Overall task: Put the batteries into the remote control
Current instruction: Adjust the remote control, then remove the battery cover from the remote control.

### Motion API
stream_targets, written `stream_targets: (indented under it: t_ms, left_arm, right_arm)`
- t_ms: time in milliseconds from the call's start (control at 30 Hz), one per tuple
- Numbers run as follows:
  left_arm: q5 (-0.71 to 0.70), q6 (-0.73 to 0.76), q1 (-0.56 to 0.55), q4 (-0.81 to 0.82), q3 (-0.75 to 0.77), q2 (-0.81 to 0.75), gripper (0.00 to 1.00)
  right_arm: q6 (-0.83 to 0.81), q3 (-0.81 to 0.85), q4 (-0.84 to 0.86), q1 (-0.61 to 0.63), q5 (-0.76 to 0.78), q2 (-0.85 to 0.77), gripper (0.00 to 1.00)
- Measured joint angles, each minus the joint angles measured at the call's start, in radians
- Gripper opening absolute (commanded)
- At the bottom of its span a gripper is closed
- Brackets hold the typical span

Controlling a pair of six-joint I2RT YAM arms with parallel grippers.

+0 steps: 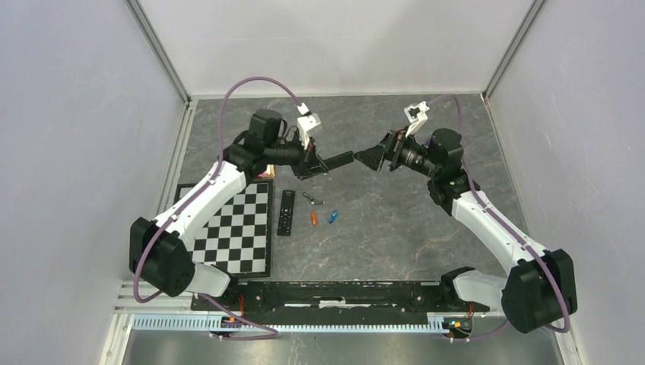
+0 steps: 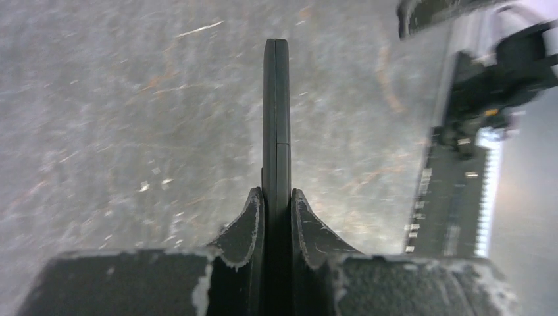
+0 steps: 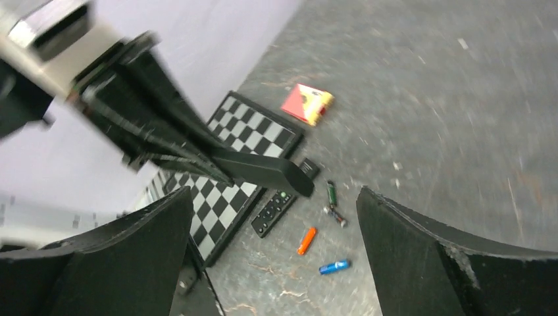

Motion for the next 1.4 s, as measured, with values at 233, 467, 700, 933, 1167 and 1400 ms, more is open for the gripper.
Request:
stream_targets:
  t_ms: [233, 467, 700, 933, 1167, 1400]
  left_arm:
    - [0.359, -0.246, 0.042, 0.015, 0.068, 0.018, 0.02]
    - [0.519, -0.421, 0.050, 0.073, 0.068, 0.023, 0.02]
    - [0.561, -0.465, 0.060, 0.097, 0.068, 0.023, 0.02]
    - [0.562, -0.463, 0.084, 0.059, 0.068, 0.025, 0.02]
    - [0.587, -0.457, 0.108, 0.054, 0.069, 0.025, 0.02]
    - [0.586, -0.406, 0.117, 0.024, 0.069, 0.024, 0.02]
  right_arm:
    - [-0.158, 0.037, 0.196, 0.018, -0.266, 0.000, 0.92]
    - [-0.140, 0.078, 0.277, 0.056, -0.433, 0.053, 0.75]
    - [-0.251, 0.177, 0.124, 0.091, -0.510, 0.071, 0.40]
    - [-0.301, 0.225, 0.023, 0.088, -0.504, 0.129, 0.59]
    - [-0.302, 0.225, -0.002, 0.086, -0.523, 0.155, 0.50]
    - [-0.194, 0.224, 0.070, 0.086, -0.557, 0.198, 0.33]
